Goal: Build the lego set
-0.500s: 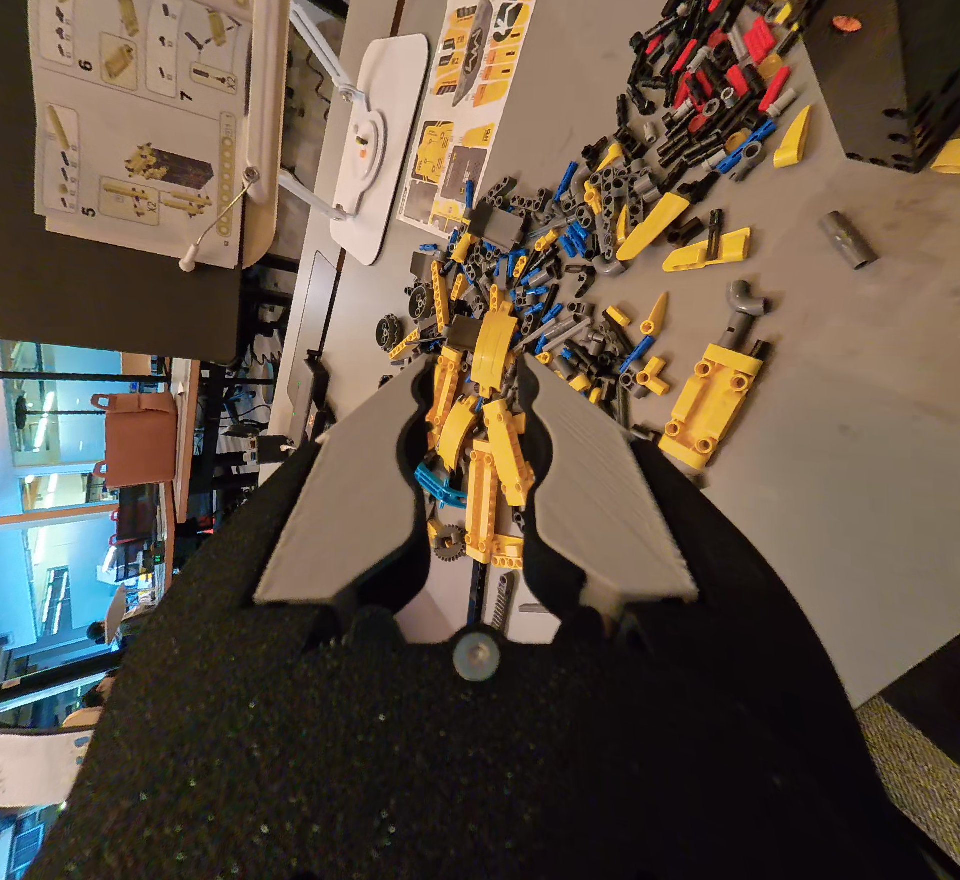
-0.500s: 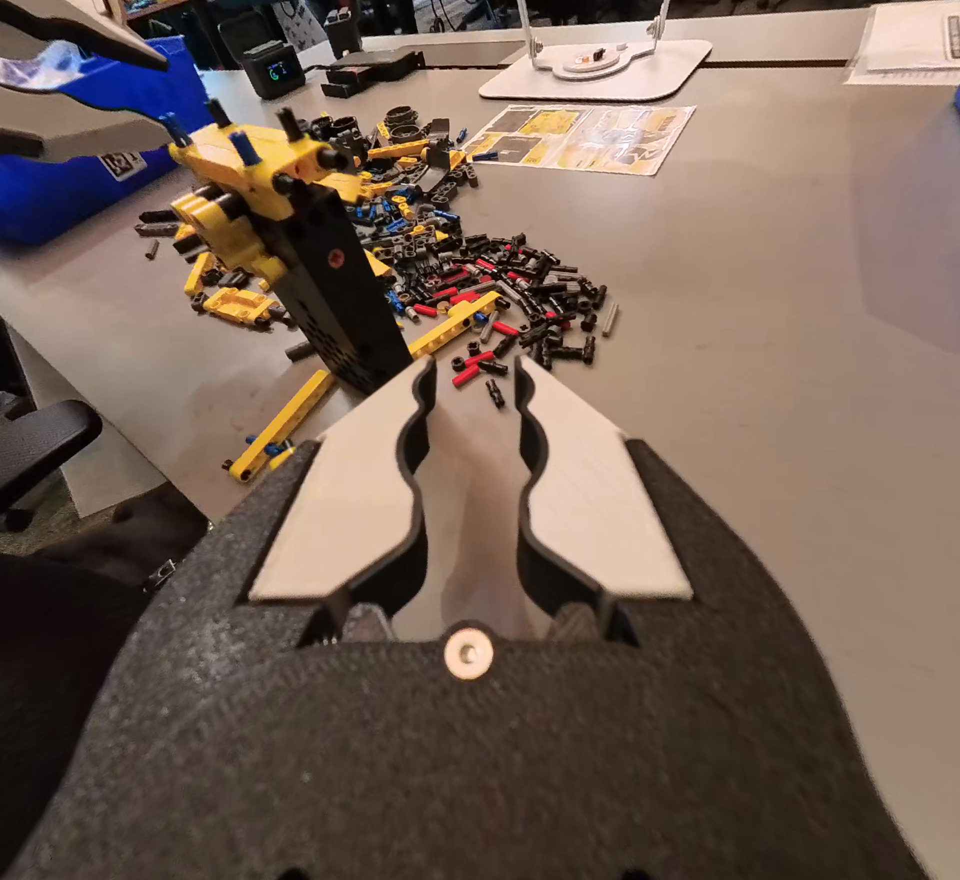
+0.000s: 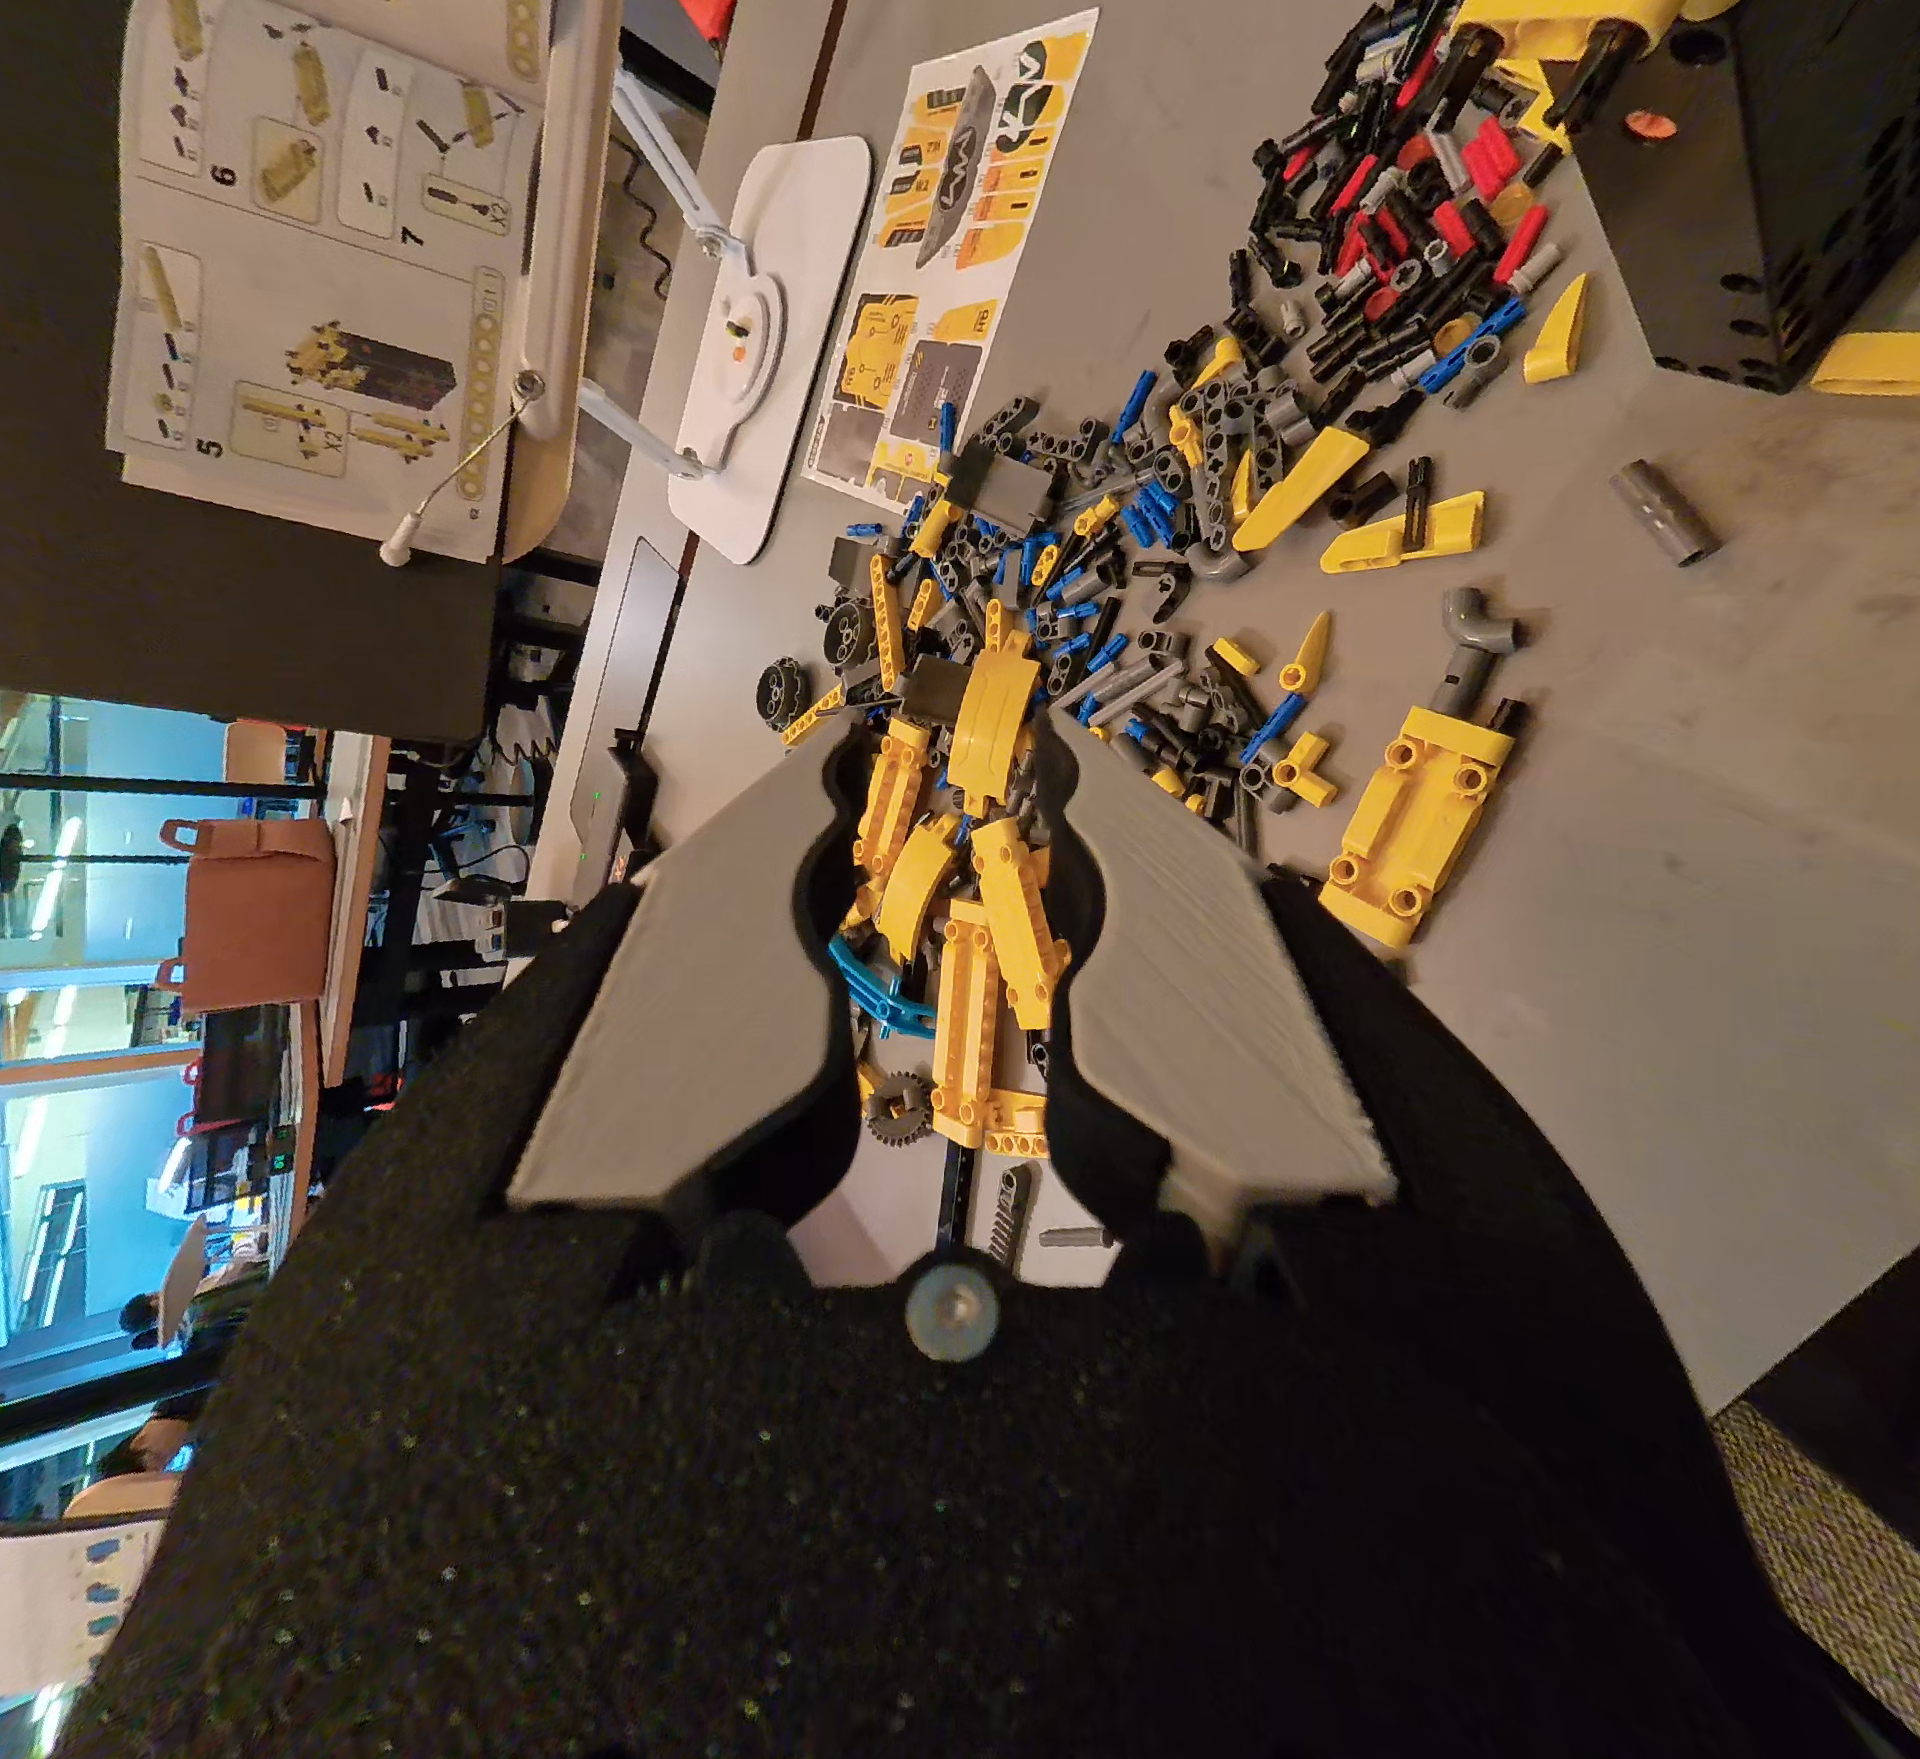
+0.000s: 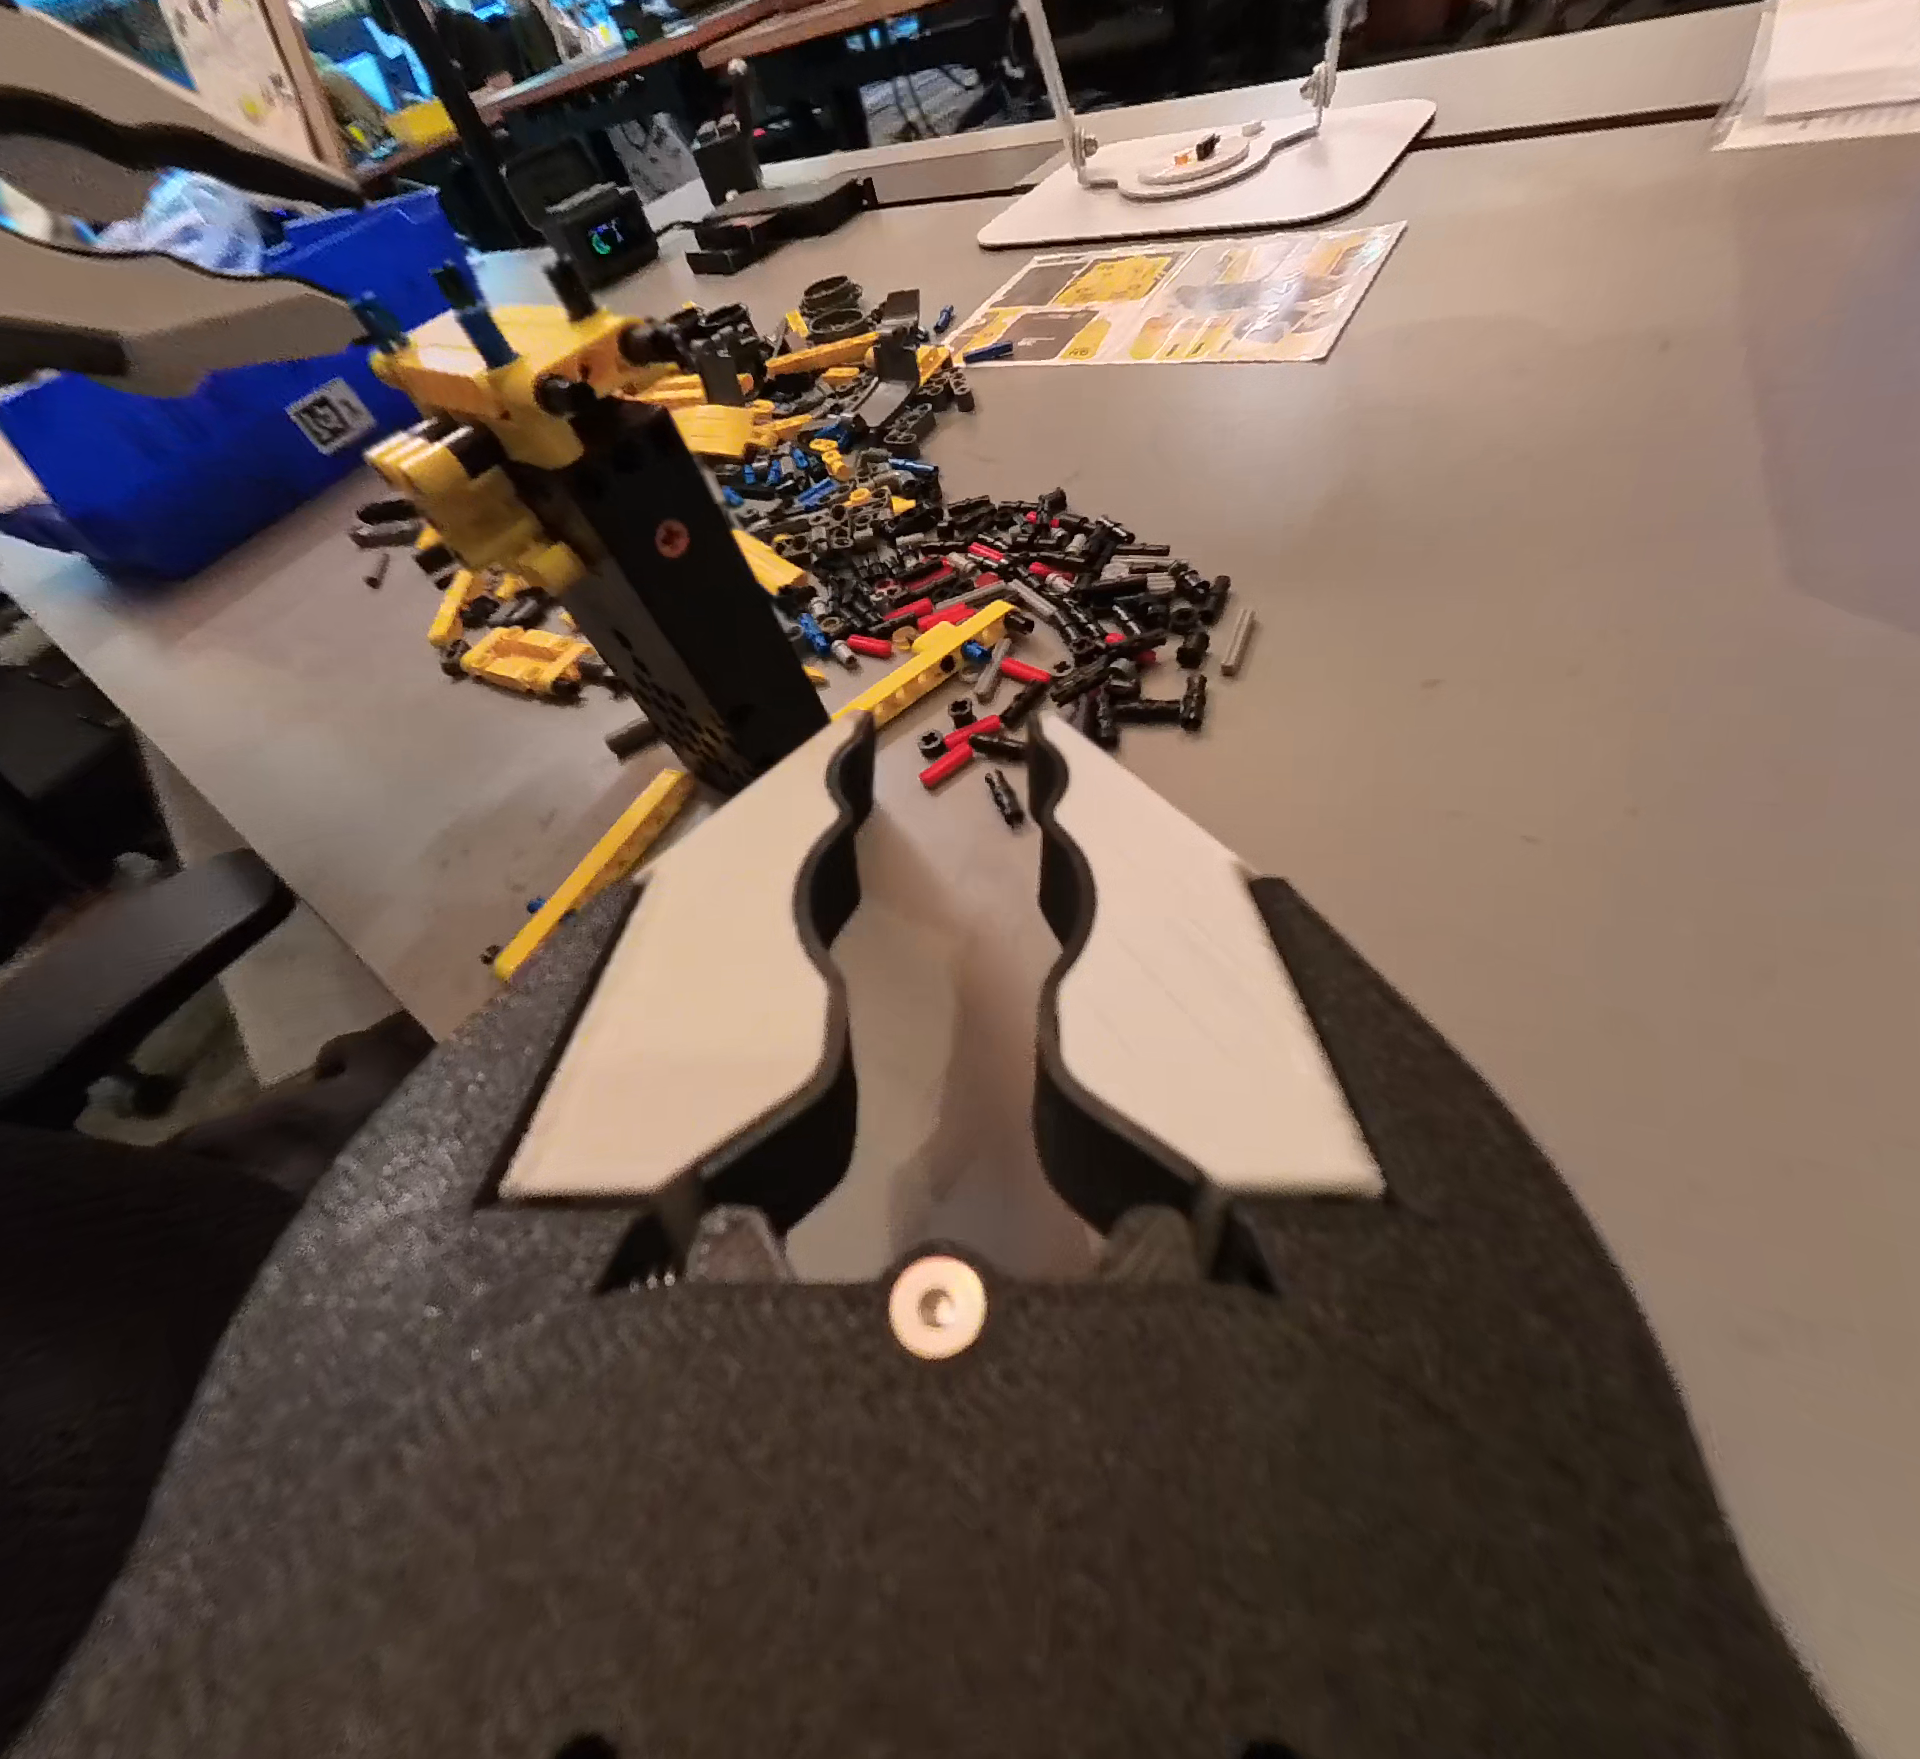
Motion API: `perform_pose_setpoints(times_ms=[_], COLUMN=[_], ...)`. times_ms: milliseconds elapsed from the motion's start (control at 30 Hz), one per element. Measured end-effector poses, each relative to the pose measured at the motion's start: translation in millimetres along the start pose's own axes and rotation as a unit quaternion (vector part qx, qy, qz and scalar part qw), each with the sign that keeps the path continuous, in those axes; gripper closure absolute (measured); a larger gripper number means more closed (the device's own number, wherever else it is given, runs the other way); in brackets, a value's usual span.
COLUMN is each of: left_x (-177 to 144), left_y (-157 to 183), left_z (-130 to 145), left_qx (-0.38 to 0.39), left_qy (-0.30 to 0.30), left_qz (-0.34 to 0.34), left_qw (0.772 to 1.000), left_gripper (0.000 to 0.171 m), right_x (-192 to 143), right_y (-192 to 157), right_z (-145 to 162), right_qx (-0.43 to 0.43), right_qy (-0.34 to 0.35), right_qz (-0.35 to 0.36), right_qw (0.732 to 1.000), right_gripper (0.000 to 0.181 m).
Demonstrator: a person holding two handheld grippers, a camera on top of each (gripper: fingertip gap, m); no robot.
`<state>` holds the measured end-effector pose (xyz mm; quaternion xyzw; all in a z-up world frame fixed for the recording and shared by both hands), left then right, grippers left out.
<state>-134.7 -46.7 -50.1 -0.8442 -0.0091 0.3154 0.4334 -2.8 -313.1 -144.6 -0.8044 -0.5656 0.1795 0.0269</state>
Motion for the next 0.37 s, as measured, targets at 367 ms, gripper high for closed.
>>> perform_pose_setpoints(times_ms=[367], left_x=[-5.5], left_y=[0.9], left_z=[-2.5], left_qx=[-0.003], left_qy=[0.021], left_qz=[0.009], left_qw=[1.000], left_gripper=[0.140], right_x=[0.9], right_y=[-1.0], right_z=[1.1], right_qx=[0.004], right_qy=[-0.001], right_qz=[-0.009], right_qw=[1.000], right_gripper=[0.154])
Point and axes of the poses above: each gripper's, where its closed fingertips meet, x out along the fingers, z out of its underside, y = z × x across the jaws, the point moved 10 cm from there along -x, back along the fingers, and after that the axes turned 1 degree about -x, right-handed, at the moved point
